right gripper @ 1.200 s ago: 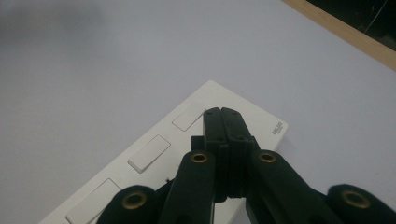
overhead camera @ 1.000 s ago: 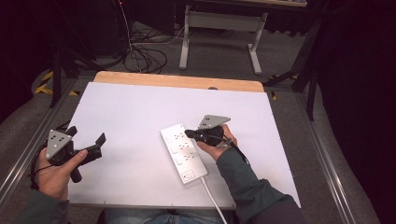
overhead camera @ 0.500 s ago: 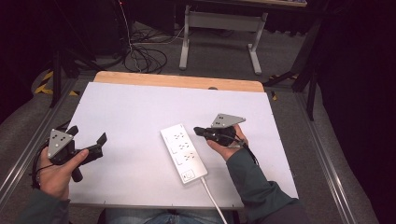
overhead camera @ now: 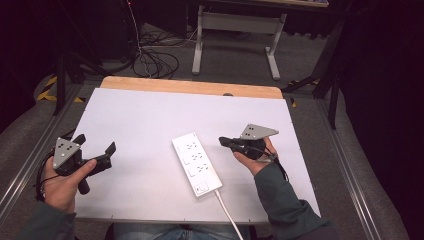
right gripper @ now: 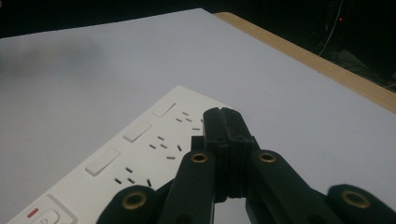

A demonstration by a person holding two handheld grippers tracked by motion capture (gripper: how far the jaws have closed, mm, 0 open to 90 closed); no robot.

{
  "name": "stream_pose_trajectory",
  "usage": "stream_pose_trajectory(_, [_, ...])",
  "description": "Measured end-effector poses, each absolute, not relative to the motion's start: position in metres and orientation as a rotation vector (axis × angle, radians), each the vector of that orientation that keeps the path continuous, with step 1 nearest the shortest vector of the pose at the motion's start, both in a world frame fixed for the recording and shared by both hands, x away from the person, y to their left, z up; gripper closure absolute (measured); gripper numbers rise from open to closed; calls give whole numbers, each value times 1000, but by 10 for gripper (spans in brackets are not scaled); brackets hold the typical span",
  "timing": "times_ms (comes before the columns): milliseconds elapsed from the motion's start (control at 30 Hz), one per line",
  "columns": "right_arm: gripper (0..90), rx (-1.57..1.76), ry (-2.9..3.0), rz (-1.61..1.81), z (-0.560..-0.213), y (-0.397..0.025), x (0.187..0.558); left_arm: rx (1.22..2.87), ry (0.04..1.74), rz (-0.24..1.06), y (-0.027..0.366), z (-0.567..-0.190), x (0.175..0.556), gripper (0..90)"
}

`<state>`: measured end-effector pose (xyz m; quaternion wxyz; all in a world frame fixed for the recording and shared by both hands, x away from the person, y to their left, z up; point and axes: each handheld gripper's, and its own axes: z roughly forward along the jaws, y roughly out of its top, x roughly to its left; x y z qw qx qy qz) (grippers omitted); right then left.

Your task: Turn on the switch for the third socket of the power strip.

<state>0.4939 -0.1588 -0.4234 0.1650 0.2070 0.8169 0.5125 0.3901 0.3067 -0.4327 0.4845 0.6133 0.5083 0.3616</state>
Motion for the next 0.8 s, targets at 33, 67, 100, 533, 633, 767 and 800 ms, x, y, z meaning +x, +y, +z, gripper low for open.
stream_pose_trajectory(33, [900,590,2324,1457,-423,-161,493,1493,1238,881,307,-433,390,30])
stream_pose_trajectory(67, [900,585,2321,1460,-423,-162,492,1493,1237,881,307,-433,390,30])
stream_pose_trajectory(100, [900,583,2320,1460,-423,-164,491,1492,1237,881,307,-433,390,30])
stream_pose_trajectory(533, [900,577,2282,1524,-423,-187,481,1494,1238,882,307,-433,390,30])
stream_pose_trajectory(633, [900,572,2280,1532,-423,-190,479,1496,1237,882,306,-433,390,30])
stream_pose_trajectory(767, [900,566,2279,1544,-424,-191,480,1500,1234,883,306,-433,390,31])
stream_pose_trajectory(800, [896,559,2281,1548,-424,-191,480,1500,1234,883,306,-433,390,31])
